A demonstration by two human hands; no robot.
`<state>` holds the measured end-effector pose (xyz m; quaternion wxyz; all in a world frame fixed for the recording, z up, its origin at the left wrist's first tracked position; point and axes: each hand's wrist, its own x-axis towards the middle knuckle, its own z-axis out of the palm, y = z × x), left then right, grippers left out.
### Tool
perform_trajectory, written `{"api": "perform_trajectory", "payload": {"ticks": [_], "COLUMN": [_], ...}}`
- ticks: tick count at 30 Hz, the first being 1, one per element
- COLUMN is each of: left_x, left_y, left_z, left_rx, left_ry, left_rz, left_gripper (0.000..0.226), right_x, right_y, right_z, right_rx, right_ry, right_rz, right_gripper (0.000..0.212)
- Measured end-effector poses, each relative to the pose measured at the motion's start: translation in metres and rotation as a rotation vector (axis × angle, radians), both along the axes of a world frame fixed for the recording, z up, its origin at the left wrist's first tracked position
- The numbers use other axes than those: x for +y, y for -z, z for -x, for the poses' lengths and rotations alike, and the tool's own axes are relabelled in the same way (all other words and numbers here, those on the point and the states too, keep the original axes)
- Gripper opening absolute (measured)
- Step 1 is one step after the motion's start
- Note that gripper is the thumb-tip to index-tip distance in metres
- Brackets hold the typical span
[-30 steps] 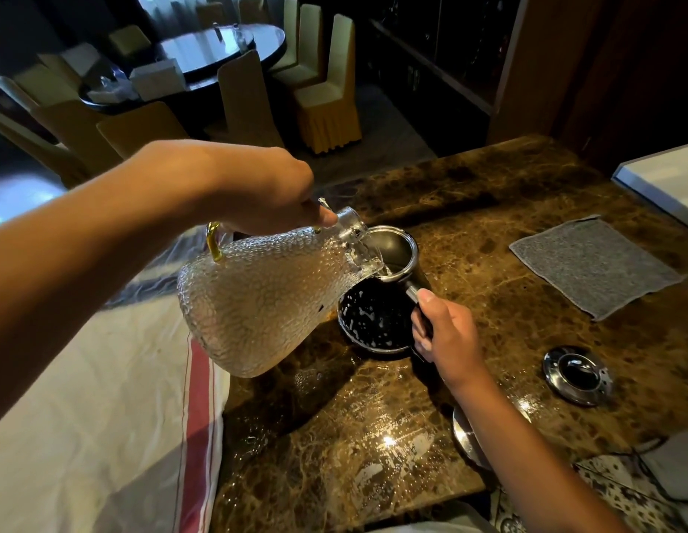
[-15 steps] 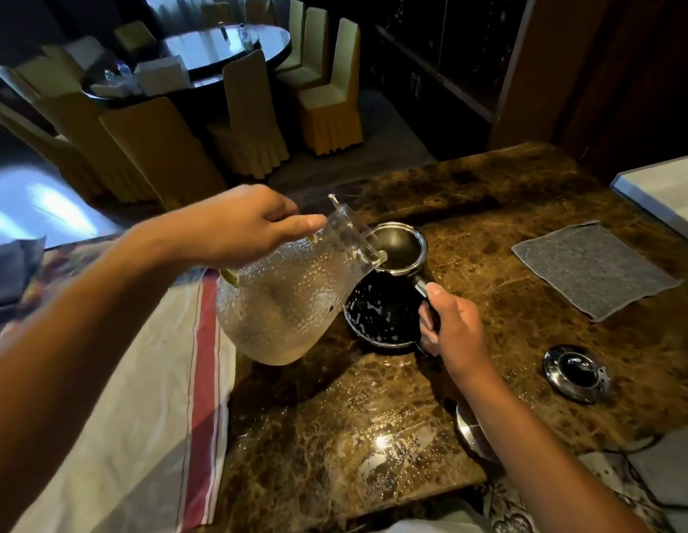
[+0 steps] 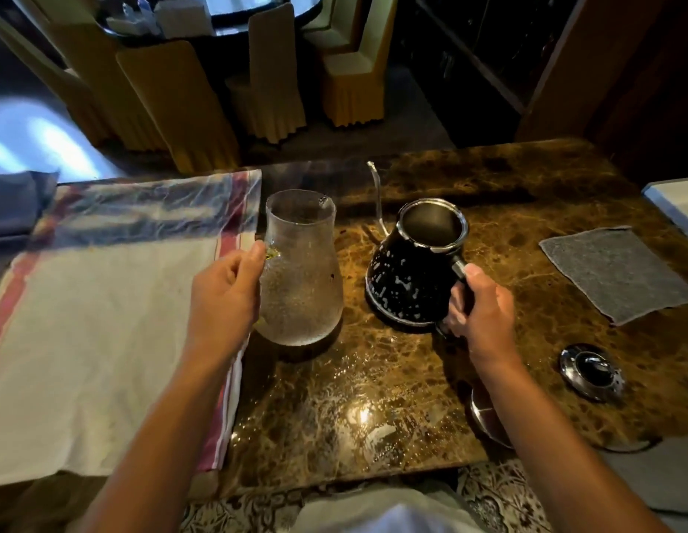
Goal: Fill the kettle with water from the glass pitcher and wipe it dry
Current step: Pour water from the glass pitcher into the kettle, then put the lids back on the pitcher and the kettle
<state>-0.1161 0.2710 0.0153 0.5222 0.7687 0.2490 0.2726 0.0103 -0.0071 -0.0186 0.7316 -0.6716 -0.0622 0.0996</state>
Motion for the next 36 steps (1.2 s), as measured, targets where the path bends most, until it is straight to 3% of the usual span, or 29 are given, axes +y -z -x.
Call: {"api": "perform_trajectory", "payload": {"ticks": [5,19,21,25,32,36], "left_x": [-0.014,-0.064,-0.066,-0.067,-0.064,-0.063], "left_y": [0.017,0.053,0.054,0.051,0.055,0.056], "left_z": [0.01,0.015,0.013,0.009,0.006,0.005], "left_rx": [-0.029,-0.139,-0.132,-0.11,-0.047,-0.04], "left_ry": [-0.168,-0.148,-0.171,-0.212,-0.335,-0.352], "left_rz": [-0.059,-0.004,-0.05,-0.077,-0.16,-0.171], "left_gripper": [0.057,0.042,0.043,0.043,0.038,0.04], "right_x": [0.001,-0.003,-0.012,-0.067,-0.143,-0.146], "right_y": [-0.003,0.0,-0.002,-0.005,0.007,0.025], "right_z": [0.001,0.001,0.004,0.022,0.071,0.082], "right_rx": [-0.001,-0.057,-0.13,-0.34,-0.281,-0.335], "right_ry": [0.01,-0.025,-0.015,0.031,-0.223,-0.306], "right_rz": [0.019,0.066,0.206,0.623,1.014,1.035], "right_gripper": [0.052,0.054,0.054,0.03,0.077,0.085]}}
